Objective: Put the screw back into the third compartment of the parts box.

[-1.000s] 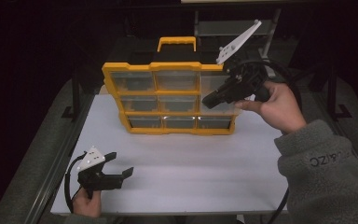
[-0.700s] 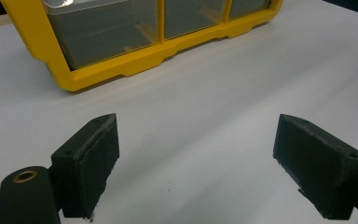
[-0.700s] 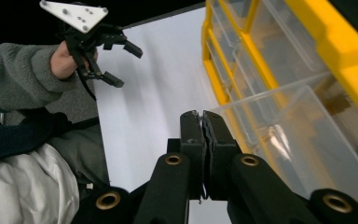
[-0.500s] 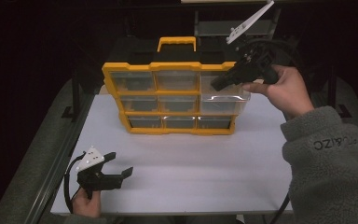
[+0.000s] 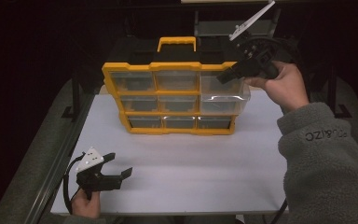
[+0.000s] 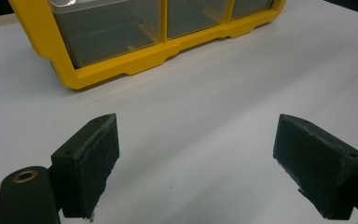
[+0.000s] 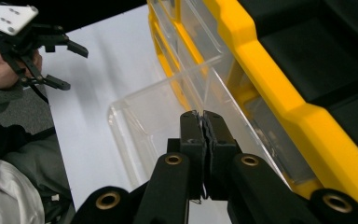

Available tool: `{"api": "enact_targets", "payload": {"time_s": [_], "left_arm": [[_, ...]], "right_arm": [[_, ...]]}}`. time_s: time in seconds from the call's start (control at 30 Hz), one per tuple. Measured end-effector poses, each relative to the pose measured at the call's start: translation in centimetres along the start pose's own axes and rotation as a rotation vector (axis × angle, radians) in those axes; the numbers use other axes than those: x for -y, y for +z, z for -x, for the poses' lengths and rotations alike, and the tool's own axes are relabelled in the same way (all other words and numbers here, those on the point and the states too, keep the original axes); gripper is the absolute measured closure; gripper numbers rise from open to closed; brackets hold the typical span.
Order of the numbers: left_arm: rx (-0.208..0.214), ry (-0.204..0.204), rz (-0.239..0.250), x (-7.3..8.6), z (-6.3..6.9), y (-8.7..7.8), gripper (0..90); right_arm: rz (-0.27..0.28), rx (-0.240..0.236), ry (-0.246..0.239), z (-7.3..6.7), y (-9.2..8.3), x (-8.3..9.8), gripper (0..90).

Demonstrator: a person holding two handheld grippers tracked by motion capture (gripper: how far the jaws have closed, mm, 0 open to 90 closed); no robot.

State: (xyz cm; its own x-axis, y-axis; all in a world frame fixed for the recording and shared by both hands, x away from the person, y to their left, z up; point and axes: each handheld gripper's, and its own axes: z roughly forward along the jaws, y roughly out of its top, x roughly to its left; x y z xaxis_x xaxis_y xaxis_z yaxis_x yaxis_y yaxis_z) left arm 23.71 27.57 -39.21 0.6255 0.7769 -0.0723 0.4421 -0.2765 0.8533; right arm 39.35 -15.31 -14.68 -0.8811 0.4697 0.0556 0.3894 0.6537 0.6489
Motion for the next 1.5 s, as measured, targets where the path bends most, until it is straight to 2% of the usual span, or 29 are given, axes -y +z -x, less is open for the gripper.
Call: {"api": "enact_targets", "payload": {"time_s": [0.1,0.17,0.27,0.33,0.5,0.83,0.87,0.93,1.27,1.5], "left_arm": [[0.003,0.0,-0.013,-0.1,0.1,-0.1,13.7],[0.002,0.015,-0.01,-0.1,0.1,-0.1,13.7],[0.005,0.001,0.008,0.0,0.1,0.1,13.7],[0.003,0.012,-0.001,-0.1,0.0,-0.1,13.7],[0.002,0.01,0.002,0.0,0.0,-0.1,13.7],[0.001,0.008,0.001,0.0,0.0,-0.1,13.7],[0.002,0.012,0.001,0.0,0.0,-0.1,13.7],[0.002,0.009,0.0,0.0,0.0,-0.1,13.7],[0.002,0.013,0.002,0.0,0.0,-0.1,13.7],[0.001,0.011,-0.001,-0.1,0.0,-0.1,13.7]], "right_arm": [[-0.015,0.008,0.004,0.2,0.7,0.1,87.0],[-0.018,0.002,0.01,0.2,1.1,0.2,87.0],[-0.043,0.008,0.014,0.4,1.8,0.4,87.0],[-0.055,0.009,0.015,0.5,2.2,0.5,86.9],[-0.079,0.009,0.018,0.5,2.8,0.6,86.8],[-0.093,0.005,0.018,0.5,3.4,0.9,86.3],[-0.09,0.003,0.015,0.6,3.4,0.9,86.2],[-0.081,0.008,0.029,0.6,3.3,0.9,79.3],[-0.045,-0.001,0.038,0.6,2.4,1.1,73.4],[-0.006,0.004,0.043,0.4,1.1,1.5,70.0]]}}
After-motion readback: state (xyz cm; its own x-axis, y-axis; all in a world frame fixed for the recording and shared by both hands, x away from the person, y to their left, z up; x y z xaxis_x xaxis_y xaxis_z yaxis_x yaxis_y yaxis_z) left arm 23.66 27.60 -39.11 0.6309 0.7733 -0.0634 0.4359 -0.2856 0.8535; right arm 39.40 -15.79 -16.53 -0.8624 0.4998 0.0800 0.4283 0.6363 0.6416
